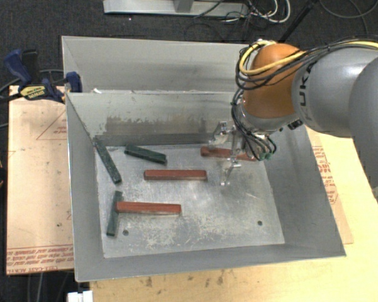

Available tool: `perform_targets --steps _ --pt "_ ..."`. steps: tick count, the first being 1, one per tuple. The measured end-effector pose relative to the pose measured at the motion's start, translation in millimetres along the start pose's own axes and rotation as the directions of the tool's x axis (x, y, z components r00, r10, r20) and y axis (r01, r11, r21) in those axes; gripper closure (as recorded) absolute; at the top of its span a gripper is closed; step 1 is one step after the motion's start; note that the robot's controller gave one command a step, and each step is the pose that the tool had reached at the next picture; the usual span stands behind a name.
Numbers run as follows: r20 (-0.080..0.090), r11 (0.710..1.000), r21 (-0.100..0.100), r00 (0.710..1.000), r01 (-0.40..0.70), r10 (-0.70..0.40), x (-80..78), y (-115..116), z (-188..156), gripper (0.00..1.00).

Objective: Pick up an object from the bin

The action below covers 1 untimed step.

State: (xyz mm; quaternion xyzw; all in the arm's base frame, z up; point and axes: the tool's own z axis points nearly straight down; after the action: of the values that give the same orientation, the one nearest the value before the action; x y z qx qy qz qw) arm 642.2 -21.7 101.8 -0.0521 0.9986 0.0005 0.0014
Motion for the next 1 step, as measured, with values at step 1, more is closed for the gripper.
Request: perform_targets --steps 1 --pt "0.000 1.000 0.000 1.000 0.000 0.000 0.0 0.0 0.0 0.00"
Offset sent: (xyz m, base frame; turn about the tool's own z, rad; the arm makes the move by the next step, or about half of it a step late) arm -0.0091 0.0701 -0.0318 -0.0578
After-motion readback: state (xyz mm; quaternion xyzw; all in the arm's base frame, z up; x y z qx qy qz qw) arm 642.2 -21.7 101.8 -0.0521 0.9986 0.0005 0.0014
